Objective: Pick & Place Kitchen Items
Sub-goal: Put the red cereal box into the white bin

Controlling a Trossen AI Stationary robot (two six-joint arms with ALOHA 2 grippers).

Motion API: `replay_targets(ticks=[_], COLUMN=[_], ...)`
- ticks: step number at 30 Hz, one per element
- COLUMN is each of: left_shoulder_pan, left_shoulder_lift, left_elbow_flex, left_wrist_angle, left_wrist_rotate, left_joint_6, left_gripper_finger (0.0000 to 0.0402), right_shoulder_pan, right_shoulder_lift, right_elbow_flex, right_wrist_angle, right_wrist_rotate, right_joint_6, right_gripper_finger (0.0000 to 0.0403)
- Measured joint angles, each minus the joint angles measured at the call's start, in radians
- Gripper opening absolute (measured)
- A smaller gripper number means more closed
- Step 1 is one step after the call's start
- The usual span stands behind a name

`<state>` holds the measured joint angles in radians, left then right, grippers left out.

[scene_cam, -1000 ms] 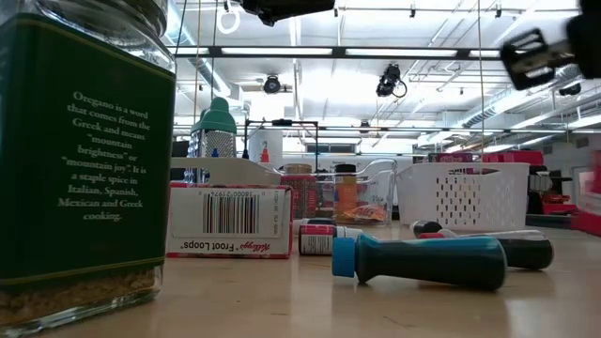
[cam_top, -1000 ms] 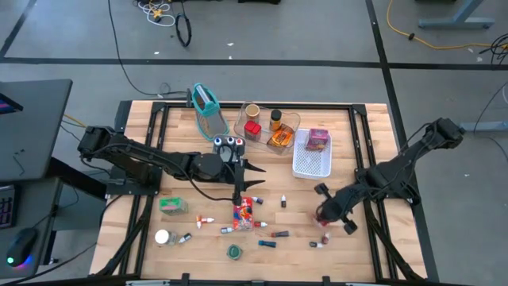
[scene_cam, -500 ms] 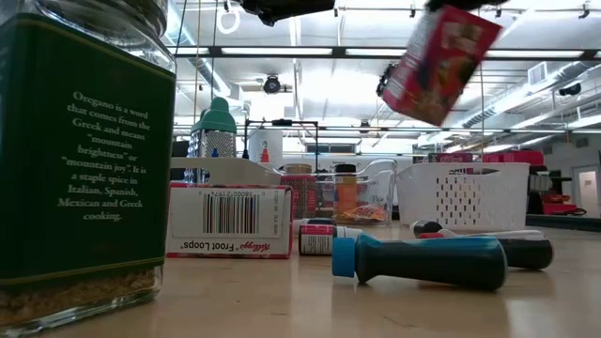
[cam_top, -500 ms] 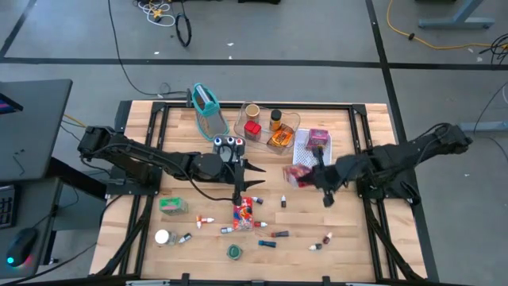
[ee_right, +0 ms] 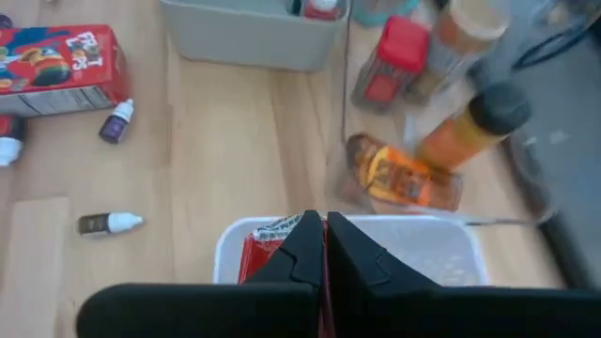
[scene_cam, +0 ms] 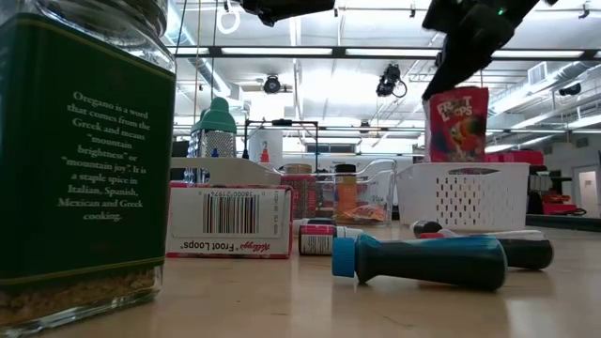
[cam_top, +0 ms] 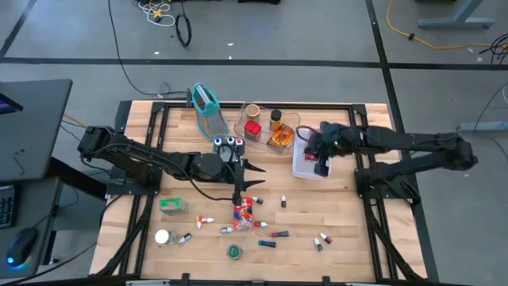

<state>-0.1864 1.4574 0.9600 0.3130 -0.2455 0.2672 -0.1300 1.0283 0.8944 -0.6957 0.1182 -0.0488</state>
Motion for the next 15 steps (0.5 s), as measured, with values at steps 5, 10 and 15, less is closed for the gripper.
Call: replay_targets(ticks=[5, 10, 15], left_shoulder_pan=[0.0, 0.0, 0.0], left_shoulder_lift=[0.0, 0.0, 0.0], left_elbow_flex=[0.0, 0.0, 0.0], left_wrist_angle=[0.001, 0.001, 0.0], left_wrist_rotate=[0.0, 0.006, 0.034], left_joint_6=[0.001, -0.001, -0.002], left_gripper_finger=[0.0142, 0.0142, 0.0142], right_shoulder_pan=[-0.116, -0.193, -0.247], right_shoulder_lift=[0.046, 0.07, 0.071], right_elbow_flex=[-0.029, -0.106, -0.19], right_wrist_angle=[0.006, 0.031, 0.187], right_wrist_rotate=[-0.079, -0.148, -0.23], right_joint_6=[-0.008, -0.053, -0.113], right_gripper_finger=[0.0009, 0.0009, 0.0009])
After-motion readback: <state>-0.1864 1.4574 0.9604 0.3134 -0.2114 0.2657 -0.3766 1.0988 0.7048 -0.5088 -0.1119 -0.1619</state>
